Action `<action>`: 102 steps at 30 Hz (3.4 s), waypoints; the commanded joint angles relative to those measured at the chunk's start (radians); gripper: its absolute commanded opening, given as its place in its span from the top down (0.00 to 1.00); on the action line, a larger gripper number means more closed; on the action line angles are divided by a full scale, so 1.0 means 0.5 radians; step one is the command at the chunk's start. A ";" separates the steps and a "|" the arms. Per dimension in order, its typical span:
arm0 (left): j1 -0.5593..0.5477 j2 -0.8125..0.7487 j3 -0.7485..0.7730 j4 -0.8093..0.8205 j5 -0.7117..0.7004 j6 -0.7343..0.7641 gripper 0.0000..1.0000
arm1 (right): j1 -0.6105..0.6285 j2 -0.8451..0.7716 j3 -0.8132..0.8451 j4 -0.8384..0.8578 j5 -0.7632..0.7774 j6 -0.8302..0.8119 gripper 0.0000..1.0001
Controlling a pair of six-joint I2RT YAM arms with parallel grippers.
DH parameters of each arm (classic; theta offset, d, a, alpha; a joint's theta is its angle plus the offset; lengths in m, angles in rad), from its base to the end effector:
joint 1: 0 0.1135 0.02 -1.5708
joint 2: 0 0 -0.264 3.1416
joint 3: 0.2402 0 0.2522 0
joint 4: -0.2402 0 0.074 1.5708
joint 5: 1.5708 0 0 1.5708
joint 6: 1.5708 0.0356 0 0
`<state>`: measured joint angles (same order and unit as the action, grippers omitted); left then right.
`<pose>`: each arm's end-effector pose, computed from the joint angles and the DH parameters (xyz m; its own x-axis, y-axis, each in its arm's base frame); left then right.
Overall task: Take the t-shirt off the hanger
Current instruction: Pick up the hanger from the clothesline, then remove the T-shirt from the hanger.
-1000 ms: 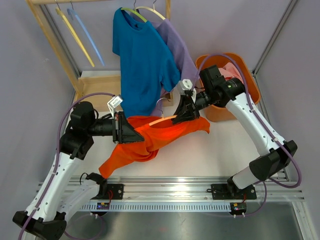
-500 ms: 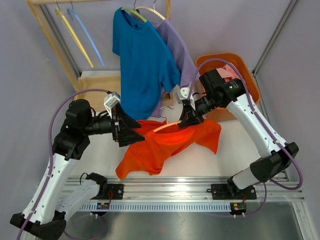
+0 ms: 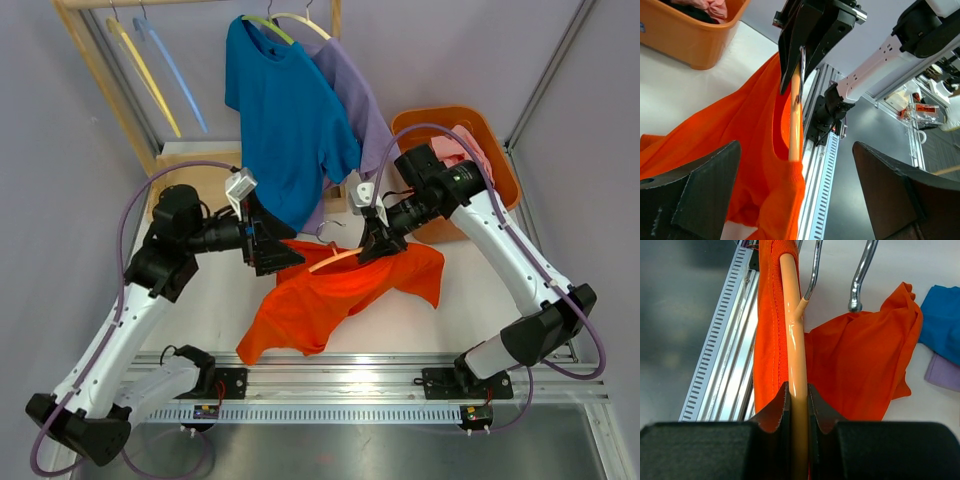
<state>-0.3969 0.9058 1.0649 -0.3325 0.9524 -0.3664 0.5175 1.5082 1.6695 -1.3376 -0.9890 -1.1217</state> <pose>0.1573 -0.0974 0.4030 -0.4940 -0.0181 -0.8693 0.8433 0.2334 -0.4841 0.2213 0.1602 0.3892 0.1480 -0.4854 -0.8617 -0.9619 -0.2730 -0.0114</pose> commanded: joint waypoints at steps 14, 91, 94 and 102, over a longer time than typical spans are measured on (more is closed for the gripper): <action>-0.311 0.452 0.294 -0.081 -0.092 0.340 0.16 | 0.137 0.076 0.097 -0.205 -0.124 -0.024 1.00; -0.538 0.434 0.220 -0.504 -0.432 0.595 1.00 | 0.128 0.196 0.324 0.058 -0.038 0.562 0.40; -0.535 0.413 0.205 -0.495 -0.472 0.564 1.00 | 0.109 0.217 0.410 0.101 -0.013 0.651 0.37; -0.452 0.330 0.150 -0.372 -0.717 0.374 1.00 | -0.037 0.227 0.511 0.156 -0.050 0.786 0.34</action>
<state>-0.6506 1.1175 1.1400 -0.6258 0.6689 -0.1089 0.5350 1.6241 1.8820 -1.2858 -1.0031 -0.7856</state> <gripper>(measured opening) 0.079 0.655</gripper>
